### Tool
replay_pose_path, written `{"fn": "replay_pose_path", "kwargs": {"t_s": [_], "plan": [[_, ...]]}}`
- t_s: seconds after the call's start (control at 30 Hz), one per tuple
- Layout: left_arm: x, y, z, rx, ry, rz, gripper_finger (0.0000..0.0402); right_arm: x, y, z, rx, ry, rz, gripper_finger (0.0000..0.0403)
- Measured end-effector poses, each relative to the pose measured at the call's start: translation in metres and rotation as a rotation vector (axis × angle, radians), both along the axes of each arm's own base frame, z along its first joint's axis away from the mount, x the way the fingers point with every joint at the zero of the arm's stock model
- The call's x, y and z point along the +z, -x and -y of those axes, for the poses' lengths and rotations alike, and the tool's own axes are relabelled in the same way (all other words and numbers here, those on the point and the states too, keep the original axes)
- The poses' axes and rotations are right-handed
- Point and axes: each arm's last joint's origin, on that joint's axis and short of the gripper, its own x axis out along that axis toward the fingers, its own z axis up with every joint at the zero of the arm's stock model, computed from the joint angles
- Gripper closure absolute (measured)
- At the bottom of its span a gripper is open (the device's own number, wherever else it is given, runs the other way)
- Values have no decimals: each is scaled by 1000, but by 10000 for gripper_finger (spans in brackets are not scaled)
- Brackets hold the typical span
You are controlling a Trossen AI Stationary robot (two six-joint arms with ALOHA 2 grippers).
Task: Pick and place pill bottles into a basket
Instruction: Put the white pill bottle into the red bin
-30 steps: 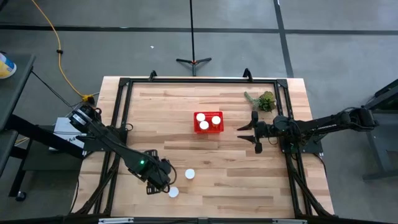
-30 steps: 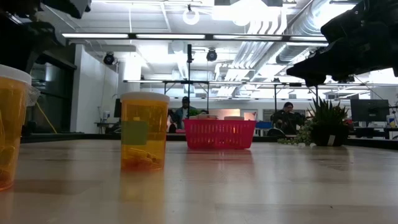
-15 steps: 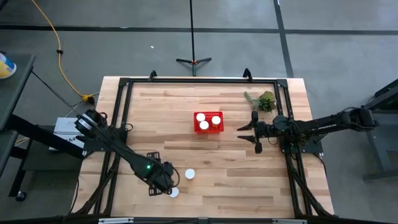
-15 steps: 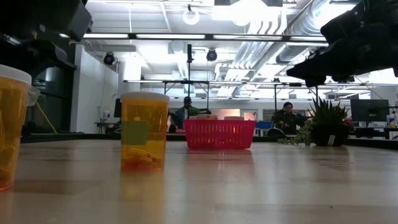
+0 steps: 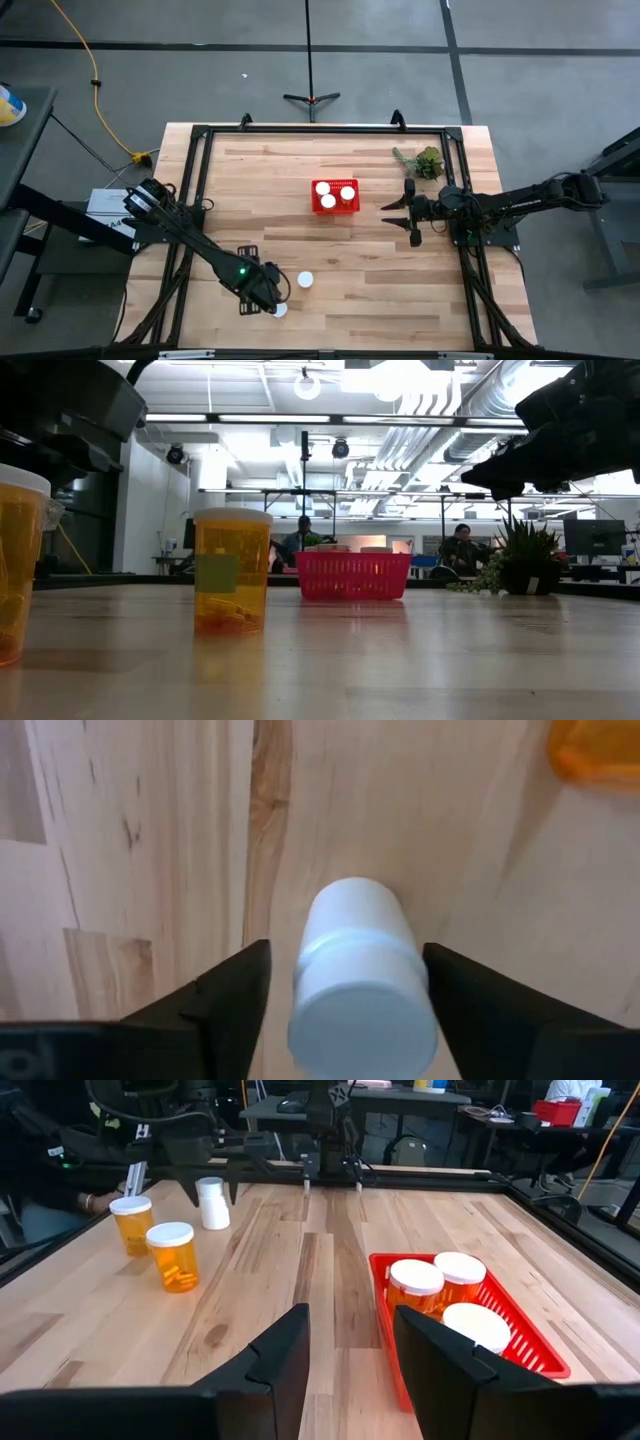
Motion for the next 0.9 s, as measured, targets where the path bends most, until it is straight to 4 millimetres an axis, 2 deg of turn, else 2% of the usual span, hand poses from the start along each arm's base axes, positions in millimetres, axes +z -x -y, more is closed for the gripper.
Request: {"fn": "replay_pose_path", "kwargs": {"t_s": [0.23,0.7,0.9], "plan": [[0,1,1,-61,27,-24,189,0,0,0,0,0,-1,264],[0,6,-3,-107,-6,-80,188,0,0,0,0,0,-4,264],[0,-1,-15,-106,-10,-100,189,0,0,0,0,0,-3,264]]}}
